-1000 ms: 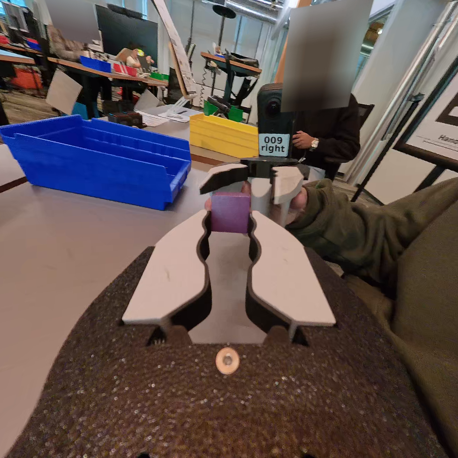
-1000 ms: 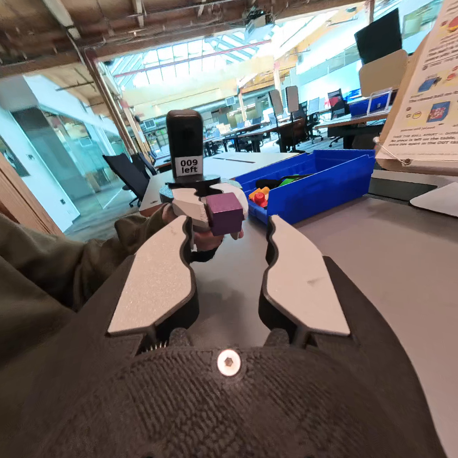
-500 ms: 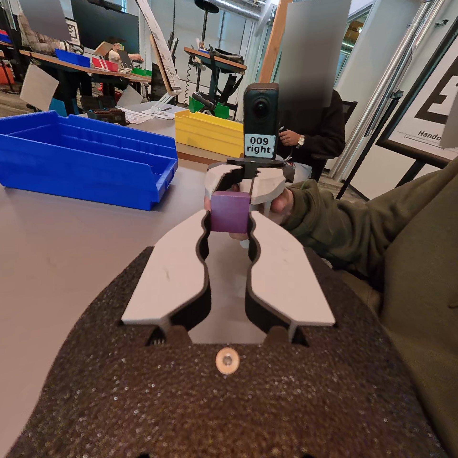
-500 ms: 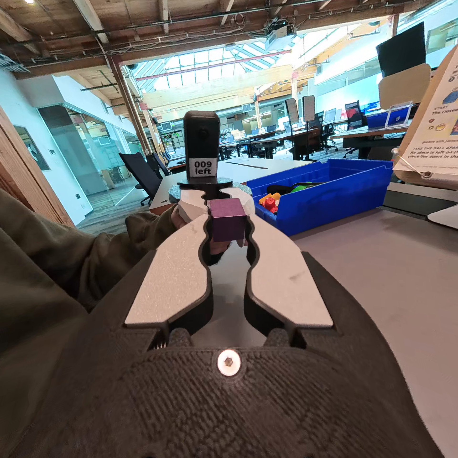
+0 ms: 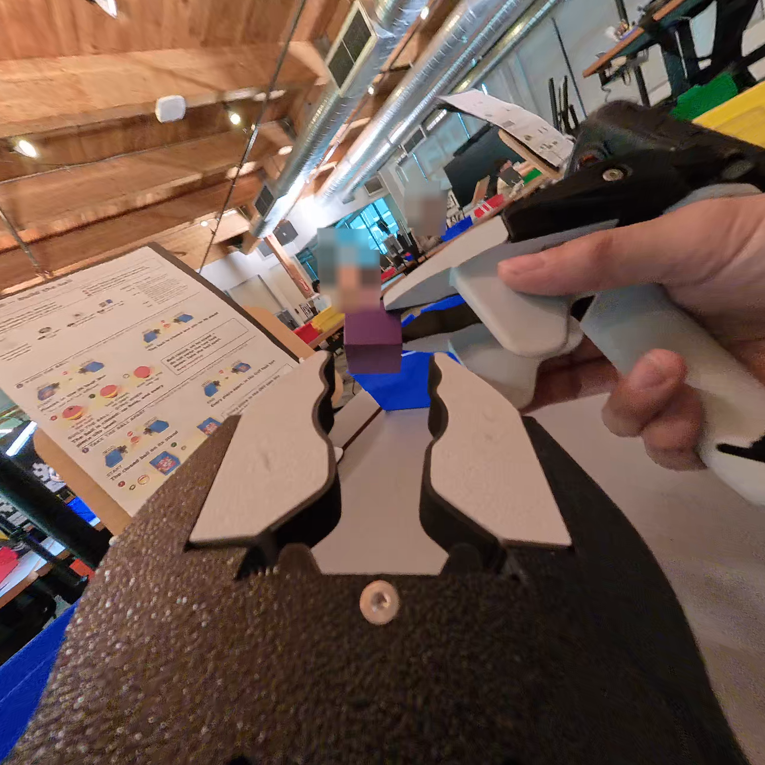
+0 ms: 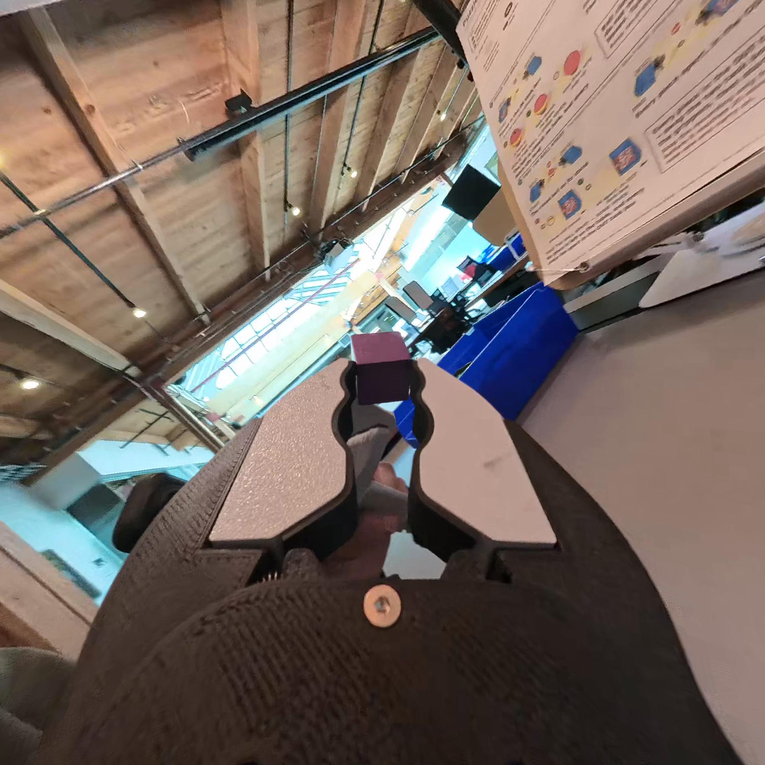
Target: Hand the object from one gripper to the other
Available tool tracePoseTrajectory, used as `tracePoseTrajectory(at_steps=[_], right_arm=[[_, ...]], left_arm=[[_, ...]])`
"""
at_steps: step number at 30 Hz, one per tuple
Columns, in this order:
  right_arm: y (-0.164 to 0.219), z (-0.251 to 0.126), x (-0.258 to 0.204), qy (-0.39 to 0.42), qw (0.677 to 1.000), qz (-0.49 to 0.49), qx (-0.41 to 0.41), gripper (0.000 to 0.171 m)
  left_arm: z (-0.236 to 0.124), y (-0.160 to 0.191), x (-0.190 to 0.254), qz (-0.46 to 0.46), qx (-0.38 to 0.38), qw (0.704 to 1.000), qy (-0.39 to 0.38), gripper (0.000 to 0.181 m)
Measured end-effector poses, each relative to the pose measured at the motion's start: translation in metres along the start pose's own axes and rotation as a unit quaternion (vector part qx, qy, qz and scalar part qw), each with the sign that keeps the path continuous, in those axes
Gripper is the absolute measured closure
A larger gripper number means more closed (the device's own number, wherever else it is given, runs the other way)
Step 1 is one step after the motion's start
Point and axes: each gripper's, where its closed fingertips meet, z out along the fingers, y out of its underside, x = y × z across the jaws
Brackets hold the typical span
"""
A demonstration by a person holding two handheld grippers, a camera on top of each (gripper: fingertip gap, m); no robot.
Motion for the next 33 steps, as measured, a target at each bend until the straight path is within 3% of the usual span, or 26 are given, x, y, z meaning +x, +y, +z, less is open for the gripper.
tracePoseTrajectory(at_steps=[5,14,16,19,20,25,28,33], right_arm=[[0.005,0.003,-0.007,-0.036,0.997,0.065,0.004,0.146],[0.014,0.006,-0.012,-0.057,0.995,0.077,-0.012,0.146],[0.016,0.007,-0.014,-0.078,0.995,0.042,-0.040,0.145],[0.032,0.002,-0.026,-0.138,0.975,-0.068,-0.161,0.118],[0.037,-0.003,-0.026,-0.149,0.962,-0.115,-0.196,0.117],[0.039,-0.023,-0.008,-0.121,0.896,-0.346,-0.249,0.103],[0.045,-0.029,-0.015,-0.150,0.879,-0.370,-0.260,0.101],[0.051,-0.030,-0.020,-0.170,0.868,-0.388,-0.259,0.112]], left_arm=[[-0.006,-0.007,-0.009,-0.002,0.042,0.999,-0.020,0.154],[-0.008,-0.006,-0.011,-0.001,0.039,0.999,-0.011,0.155],[-0.008,-0.006,-0.014,-0.020,0.035,0.999,0.006,0.155],[-0.008,-0.002,-0.018,-0.094,0.005,0.994,0.061,0.155],[-0.008,0.001,-0.018,-0.120,-0.011,0.989,0.083,0.155],[-0.027,0.006,0.011,-0.241,-0.062,0.927,0.280,0.155],[-0.035,0.012,0.024,-0.262,-0.079,0.902,0.333,0.155],[-0.036,0.011,0.035,-0.271,-0.079,0.889,0.361,0.155]])
